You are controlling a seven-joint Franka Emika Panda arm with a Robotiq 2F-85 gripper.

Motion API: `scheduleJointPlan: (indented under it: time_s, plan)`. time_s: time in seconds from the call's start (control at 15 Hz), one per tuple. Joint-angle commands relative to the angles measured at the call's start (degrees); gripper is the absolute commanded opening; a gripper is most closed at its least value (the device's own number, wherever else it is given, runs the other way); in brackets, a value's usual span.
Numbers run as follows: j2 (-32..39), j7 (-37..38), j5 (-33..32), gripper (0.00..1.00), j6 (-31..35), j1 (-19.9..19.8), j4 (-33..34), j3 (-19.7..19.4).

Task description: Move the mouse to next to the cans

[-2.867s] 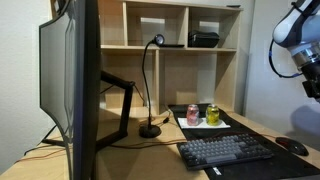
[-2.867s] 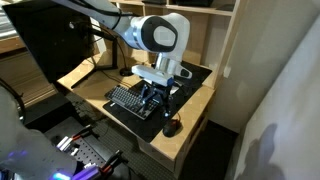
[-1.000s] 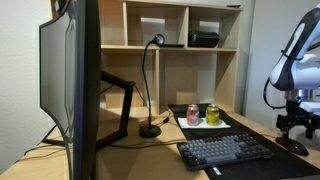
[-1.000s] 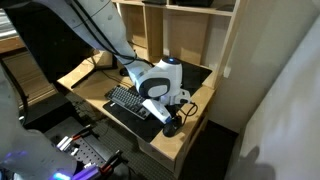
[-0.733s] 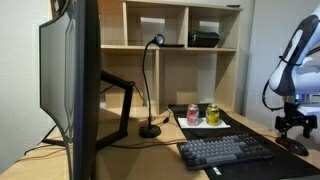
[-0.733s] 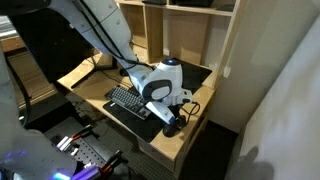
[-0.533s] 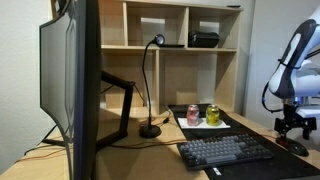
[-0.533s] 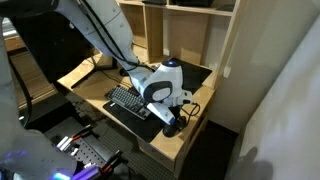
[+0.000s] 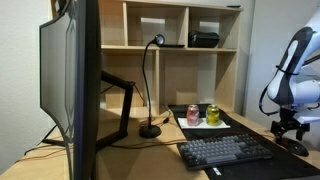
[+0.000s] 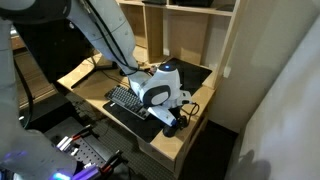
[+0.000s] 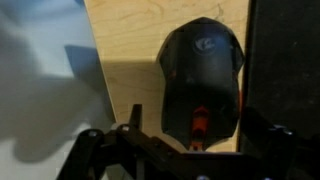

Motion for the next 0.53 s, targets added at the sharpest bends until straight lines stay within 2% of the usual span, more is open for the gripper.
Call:
scheduleJointPlan:
  time_s: [0.0, 0.2, 0.27, 0.33, 0.47]
  plan:
    - [3.07, -1.33, -1.0, 1.0, 3.58, -1.37, -0.3, 1.73]
    - [3.66, -3.18, 0.06, 1.0, 3.38, -3.91, 0.27, 3.74]
    - [3.47, -3.93, 0.37, 0.75, 3.11, -4.9, 0.3, 4.48]
    - [3.71, -4.14, 0.52, 0.74, 2.96, -5.47, 0.57, 4.8]
    - [3.16, -5.09, 1.88, 0.62, 1.22, -7.45, 0.77, 6.94]
